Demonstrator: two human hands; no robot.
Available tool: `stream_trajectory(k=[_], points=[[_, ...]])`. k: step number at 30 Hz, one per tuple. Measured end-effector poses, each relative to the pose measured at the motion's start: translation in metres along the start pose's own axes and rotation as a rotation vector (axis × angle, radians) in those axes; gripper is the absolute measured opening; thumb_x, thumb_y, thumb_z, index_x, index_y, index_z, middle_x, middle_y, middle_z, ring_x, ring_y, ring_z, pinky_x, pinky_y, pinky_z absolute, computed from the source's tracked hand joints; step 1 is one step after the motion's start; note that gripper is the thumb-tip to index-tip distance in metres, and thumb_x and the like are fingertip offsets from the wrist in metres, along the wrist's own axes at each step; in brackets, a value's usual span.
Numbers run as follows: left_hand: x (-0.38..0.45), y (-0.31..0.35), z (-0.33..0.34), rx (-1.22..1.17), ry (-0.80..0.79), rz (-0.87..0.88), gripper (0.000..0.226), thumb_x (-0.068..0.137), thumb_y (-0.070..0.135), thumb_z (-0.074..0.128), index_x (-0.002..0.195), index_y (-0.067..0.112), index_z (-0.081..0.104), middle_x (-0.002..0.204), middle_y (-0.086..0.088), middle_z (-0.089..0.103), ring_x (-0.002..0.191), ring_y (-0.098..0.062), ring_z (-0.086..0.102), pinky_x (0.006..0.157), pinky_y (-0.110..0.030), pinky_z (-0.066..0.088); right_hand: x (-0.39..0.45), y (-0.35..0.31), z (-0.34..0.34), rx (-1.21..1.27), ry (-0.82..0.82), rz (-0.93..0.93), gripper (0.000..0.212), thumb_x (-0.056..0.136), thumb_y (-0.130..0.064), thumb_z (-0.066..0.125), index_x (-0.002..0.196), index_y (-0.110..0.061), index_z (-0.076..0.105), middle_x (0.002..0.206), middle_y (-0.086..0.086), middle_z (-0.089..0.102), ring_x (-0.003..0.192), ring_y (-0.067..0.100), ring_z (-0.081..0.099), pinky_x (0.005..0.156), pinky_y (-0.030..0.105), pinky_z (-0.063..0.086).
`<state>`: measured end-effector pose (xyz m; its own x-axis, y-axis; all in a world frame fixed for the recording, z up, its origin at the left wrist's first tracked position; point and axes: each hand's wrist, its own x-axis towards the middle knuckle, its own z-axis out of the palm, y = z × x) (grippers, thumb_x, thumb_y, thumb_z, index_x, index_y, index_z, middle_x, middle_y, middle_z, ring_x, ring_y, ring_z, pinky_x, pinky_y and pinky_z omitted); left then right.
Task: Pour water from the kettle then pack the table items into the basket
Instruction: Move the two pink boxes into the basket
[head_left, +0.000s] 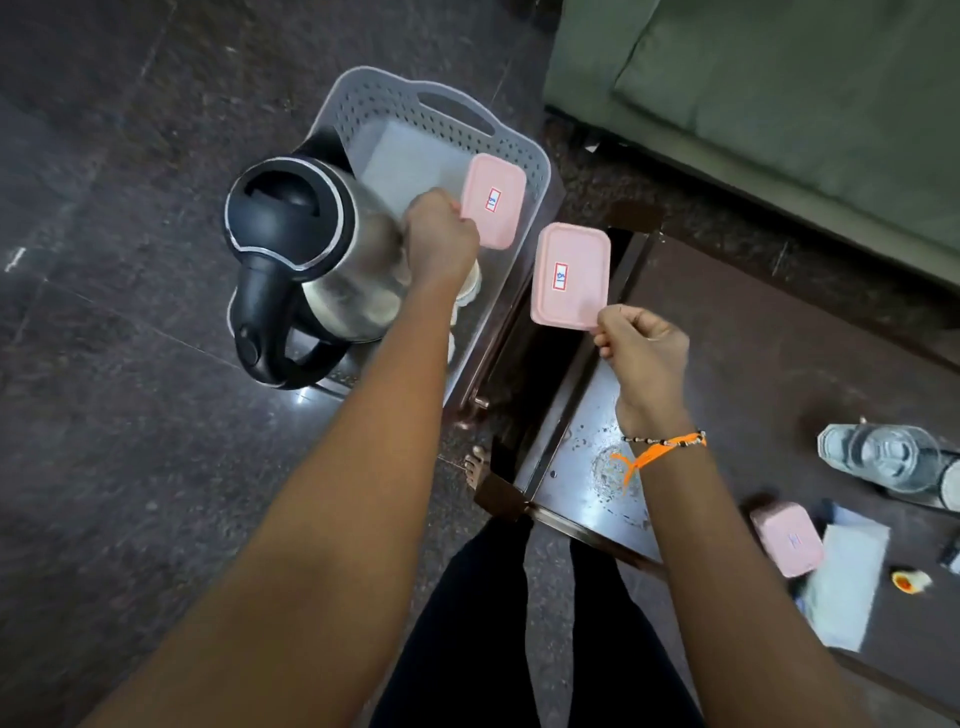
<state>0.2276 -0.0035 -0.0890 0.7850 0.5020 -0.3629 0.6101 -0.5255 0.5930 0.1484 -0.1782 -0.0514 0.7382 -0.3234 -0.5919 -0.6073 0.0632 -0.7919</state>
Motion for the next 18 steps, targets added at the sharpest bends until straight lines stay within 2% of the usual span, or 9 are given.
stream_trajectory(k=[6,10,13,18], points=[[0.024,0.002,0.006,0.047,-0.122,0.008,0.033,0.082,0.002,0.045,0.109,0.004,0.064,0.116,-0.016,0.065,0.108,-0.033,0.059,0.091,-0.032,0.047,0.015,-0.013,0.029,-0.021,-0.013,0.003,0.024,0.078,-0.002,0.057,0.06,-0.016,0.063,0.057,-0.001,0.054,0.048,0.001,0.044,0.047,0.009,0.038],[0.029,0.002,0.008,0.069,-0.183,-0.017,0.03,0.081,-0.002,0.045,0.102,-0.004,0.066,0.109,-0.024,0.066,0.105,-0.037,0.059,0.086,-0.036,0.049,0.029,-0.02,0.054,-0.037,-0.006,0.009,0.022,0.078,-0.004,0.058,0.06,-0.014,0.062,0.058,0.0,0.054,0.052,0.004,0.045,0.052,0.014,0.041],[0.03,0.002,0.008,-0.048,-0.189,-0.1,0.031,0.09,0.009,0.042,0.107,-0.007,0.063,0.114,-0.025,0.063,0.11,-0.037,0.057,0.087,-0.034,0.046,0.038,-0.019,0.073,-0.06,-0.007,0.021,0.025,0.078,-0.004,0.059,0.055,-0.014,0.06,0.058,0.002,0.055,0.053,0.007,0.046,0.058,0.02,0.042],[0.029,0.003,0.006,-0.183,-0.231,-0.193,0.039,0.098,0.024,0.037,0.114,-0.002,0.062,0.12,-0.02,0.062,0.113,-0.034,0.056,0.093,-0.033,0.044,0.049,-0.012,0.093,-0.085,0.026,0.056,0.024,0.078,-0.005,0.062,0.056,-0.015,0.06,0.059,0.003,0.06,0.059,0.011,0.055,0.077,0.03,0.055]])
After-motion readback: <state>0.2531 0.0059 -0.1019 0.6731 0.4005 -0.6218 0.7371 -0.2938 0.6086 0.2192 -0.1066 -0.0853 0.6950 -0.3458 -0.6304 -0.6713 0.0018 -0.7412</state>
